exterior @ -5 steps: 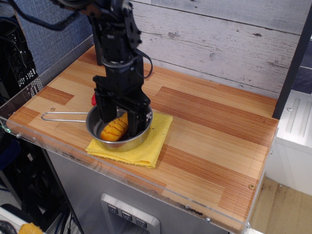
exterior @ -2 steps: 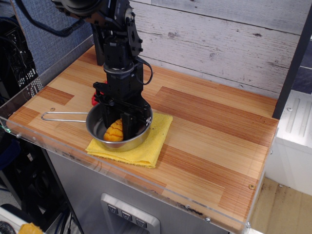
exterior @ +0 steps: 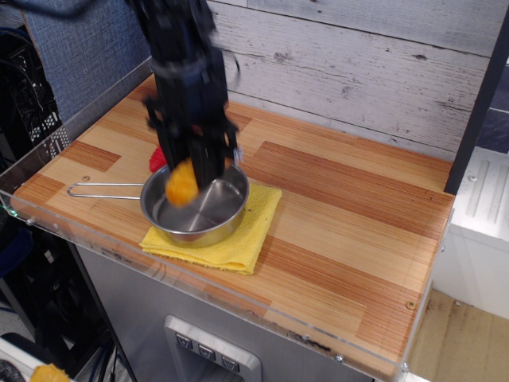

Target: Move the croissant to the other side of the red fork.

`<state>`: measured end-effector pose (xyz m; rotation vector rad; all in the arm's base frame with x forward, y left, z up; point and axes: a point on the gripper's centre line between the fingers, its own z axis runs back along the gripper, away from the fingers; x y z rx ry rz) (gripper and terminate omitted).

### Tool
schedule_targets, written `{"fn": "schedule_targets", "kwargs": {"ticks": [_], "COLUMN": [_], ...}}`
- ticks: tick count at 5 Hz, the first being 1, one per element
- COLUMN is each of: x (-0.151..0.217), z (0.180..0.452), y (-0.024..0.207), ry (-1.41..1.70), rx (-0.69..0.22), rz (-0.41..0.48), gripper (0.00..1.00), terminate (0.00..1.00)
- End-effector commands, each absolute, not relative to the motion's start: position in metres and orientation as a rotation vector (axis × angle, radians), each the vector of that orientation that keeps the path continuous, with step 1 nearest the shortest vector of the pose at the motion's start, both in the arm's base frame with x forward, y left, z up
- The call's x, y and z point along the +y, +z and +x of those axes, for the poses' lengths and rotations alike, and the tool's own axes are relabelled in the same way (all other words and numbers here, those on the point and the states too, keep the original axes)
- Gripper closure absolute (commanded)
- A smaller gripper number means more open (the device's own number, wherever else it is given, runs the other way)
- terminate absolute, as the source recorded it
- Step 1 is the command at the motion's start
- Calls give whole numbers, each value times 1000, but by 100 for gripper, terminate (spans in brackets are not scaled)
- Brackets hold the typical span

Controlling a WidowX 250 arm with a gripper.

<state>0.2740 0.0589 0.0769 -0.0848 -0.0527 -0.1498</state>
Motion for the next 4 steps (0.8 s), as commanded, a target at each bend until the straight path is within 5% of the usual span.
{"fn": "schedule_targets", "kwargs": {"ticks": [1,3,4], "x": [115,188,197], "z": [277,301,306], "y": [131,114,104], "ry": [-63,-44,-63], "rx": [-169,-73,-35], "rz": [-76,12,50], "gripper": [100,100,100], "terminate": [0,0,0]}}
